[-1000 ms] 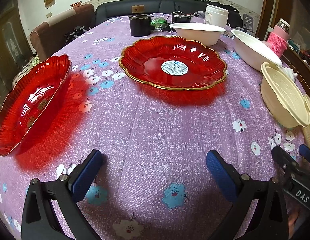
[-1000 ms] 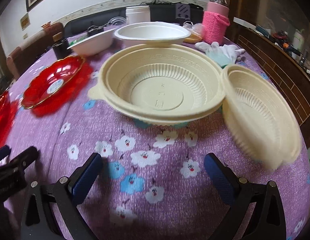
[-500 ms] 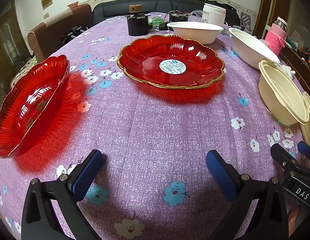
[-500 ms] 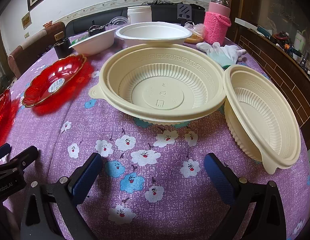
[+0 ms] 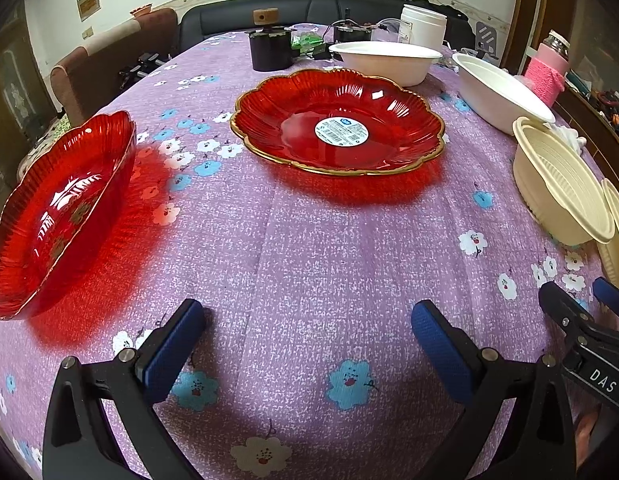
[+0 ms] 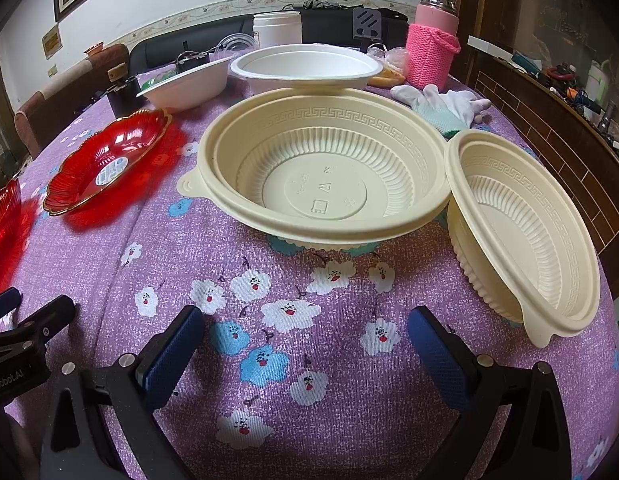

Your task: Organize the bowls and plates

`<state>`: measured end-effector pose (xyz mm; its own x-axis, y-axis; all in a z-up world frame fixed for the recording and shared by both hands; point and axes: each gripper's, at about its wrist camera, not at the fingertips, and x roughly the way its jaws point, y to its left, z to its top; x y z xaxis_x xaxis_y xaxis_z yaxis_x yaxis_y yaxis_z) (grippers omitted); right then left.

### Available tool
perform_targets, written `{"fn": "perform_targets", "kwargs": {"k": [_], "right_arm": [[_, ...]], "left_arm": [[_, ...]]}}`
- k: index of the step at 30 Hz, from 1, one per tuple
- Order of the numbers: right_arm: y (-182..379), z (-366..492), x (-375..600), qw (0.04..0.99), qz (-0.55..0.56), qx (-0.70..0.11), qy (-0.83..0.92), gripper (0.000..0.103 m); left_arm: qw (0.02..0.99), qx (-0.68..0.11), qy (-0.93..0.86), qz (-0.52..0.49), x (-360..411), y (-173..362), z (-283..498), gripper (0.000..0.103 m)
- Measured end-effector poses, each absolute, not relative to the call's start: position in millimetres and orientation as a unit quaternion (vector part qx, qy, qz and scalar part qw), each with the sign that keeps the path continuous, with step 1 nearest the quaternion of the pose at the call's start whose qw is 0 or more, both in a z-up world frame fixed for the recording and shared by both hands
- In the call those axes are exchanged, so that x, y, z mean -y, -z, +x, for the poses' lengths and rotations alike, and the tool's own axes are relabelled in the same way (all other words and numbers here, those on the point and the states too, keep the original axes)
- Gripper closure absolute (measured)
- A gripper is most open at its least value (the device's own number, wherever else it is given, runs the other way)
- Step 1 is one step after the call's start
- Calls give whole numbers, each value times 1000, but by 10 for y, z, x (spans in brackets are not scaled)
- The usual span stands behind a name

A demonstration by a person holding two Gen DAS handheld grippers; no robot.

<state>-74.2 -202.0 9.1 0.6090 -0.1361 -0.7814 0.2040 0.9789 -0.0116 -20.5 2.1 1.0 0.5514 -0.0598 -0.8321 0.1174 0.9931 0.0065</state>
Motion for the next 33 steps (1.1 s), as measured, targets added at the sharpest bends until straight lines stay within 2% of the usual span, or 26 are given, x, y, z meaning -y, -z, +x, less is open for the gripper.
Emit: {"fn": "perform_targets", "kwargs": {"k": [33], "right_arm": [[-89,-750,2016,896,40,-431,96,1]], "left_arm": [[887,-461,26,19,8,-3,-192,0]]}}
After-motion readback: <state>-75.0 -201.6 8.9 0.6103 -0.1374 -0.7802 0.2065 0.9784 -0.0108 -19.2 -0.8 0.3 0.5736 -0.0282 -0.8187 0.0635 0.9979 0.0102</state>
